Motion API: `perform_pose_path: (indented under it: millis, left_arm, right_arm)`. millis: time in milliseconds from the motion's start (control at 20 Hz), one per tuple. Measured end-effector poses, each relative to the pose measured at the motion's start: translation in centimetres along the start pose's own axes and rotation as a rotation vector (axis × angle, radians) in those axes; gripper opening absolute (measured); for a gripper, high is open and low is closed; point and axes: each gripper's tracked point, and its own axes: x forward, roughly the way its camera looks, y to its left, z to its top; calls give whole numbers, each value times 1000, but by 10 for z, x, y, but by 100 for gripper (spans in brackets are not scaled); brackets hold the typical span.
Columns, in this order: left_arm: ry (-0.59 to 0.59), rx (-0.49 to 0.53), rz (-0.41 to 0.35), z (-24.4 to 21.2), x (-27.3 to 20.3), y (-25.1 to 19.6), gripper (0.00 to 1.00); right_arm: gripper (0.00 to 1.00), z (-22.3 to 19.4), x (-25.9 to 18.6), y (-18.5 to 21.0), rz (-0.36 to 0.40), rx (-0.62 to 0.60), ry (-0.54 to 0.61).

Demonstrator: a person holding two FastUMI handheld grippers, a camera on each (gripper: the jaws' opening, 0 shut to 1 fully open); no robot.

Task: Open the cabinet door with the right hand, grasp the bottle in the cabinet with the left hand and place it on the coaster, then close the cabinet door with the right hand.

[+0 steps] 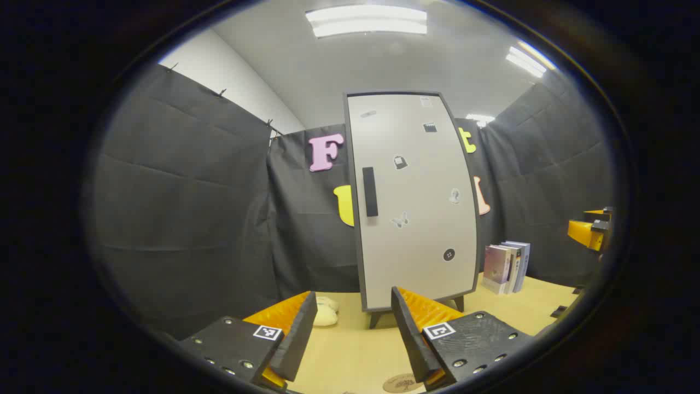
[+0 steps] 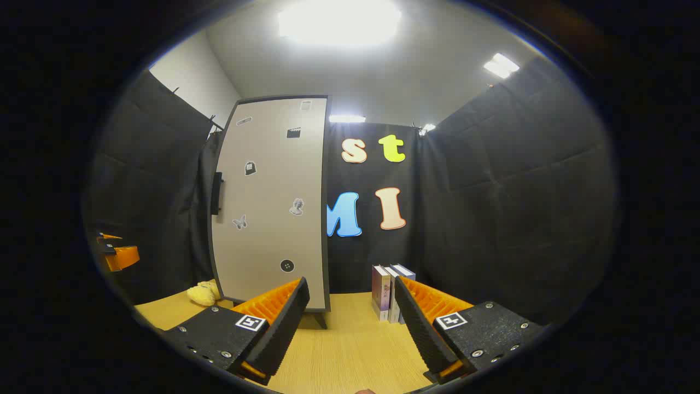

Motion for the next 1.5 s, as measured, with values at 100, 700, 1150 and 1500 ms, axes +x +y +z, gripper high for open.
perform_pose_path:
  millis: [100, 700, 1150, 1500]
  left_arm:
    - [2, 3, 0, -1, 3, 1, 75]
    - [11, -5, 10, -5, 10, 5, 75]
    - [2, 3, 34, 0, 3, 14, 75]
    - [-6, 10, 90, 6, -22, 39, 75]
  right_arm:
    - [97, -1, 3, 1, 0, 2, 3]
    - [97, -2, 15, 8, 8, 3, 3]
    - [97, 7, 24, 21, 35, 23, -4]
    - [96, 27, 49, 51, 94, 65, -12]
